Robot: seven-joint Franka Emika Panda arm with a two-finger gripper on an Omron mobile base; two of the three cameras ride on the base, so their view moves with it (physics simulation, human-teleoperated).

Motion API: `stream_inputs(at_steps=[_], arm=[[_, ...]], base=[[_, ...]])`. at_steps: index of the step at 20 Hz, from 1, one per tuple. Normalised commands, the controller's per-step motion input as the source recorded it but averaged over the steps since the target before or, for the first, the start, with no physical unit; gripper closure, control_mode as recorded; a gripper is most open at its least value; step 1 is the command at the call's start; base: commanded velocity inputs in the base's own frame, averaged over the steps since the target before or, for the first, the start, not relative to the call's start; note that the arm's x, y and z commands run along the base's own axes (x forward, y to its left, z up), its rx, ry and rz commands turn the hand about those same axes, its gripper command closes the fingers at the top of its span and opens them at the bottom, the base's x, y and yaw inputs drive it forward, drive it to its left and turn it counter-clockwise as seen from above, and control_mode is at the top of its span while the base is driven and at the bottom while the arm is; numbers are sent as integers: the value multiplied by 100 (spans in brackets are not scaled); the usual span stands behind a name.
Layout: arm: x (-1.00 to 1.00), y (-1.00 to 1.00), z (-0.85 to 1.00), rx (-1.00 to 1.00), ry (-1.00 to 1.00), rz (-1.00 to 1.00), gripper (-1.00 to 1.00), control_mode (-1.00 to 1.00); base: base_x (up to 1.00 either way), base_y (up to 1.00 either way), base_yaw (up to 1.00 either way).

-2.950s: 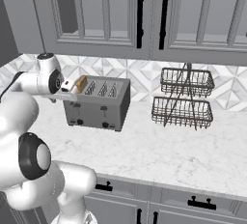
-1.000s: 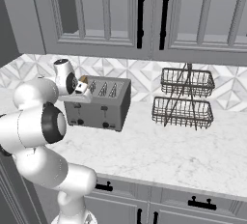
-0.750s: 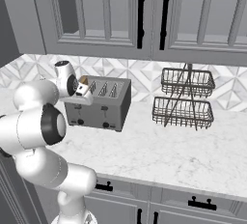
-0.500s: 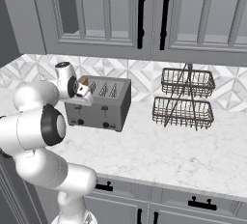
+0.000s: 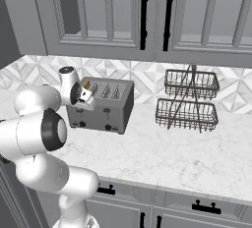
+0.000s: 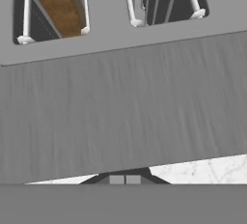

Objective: Start the toaster. Once the lever pops up, take the bread to the plate on the dining counter.

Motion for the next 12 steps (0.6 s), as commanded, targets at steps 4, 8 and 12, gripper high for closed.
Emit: stream_inputs(at_steps=[4, 8, 12], arm=[[-2, 6, -93, 0, 0, -1, 100, -100], [-19, 7, -100, 0, 0, 0, 100, -100], [-21, 4, -97, 0, -1, -1, 100, -100]], base=[[0, 0, 0], [0, 0, 0], [0, 0, 0]])
